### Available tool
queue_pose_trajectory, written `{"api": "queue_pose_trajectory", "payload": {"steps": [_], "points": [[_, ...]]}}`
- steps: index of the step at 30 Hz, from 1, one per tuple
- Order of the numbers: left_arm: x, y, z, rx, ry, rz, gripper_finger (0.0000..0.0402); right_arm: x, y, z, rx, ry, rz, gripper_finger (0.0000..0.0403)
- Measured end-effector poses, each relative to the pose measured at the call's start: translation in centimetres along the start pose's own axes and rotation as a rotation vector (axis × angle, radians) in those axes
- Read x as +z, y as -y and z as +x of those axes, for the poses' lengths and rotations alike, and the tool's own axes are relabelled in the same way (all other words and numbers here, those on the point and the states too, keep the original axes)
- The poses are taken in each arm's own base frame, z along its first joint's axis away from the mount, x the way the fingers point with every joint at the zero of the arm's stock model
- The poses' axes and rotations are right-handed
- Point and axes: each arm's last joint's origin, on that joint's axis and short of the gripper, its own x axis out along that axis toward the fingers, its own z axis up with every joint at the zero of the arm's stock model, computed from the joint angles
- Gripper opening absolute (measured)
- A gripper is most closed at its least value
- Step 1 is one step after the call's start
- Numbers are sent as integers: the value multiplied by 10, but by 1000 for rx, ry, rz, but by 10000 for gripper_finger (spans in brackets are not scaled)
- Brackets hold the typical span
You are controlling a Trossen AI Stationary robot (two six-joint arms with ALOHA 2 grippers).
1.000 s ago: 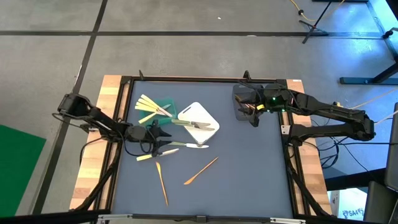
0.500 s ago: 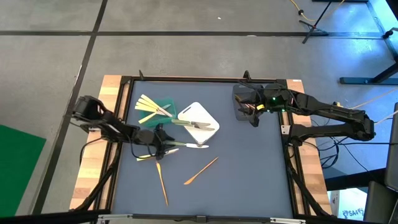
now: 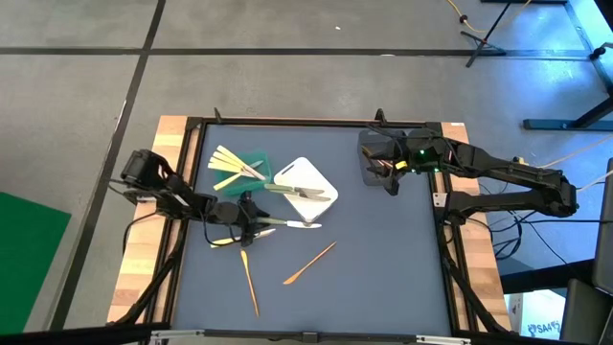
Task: Sort silverware by color (type)
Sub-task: Put the green table knife into the white bin
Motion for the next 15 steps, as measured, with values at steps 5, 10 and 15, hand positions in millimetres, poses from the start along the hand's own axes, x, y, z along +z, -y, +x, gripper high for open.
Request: {"api": "queue_pose_trajectory", "payload": {"steps": [5,10,15], "points": [[0,0,0,14,8,1,145,0,0,0,0,0,0,167],[0,0,0,9,1,-28,145,0,0,0,0,0,0,167],[0,0,0,8,-1,-33,145,0,0,0,0,0,0,167]]}}
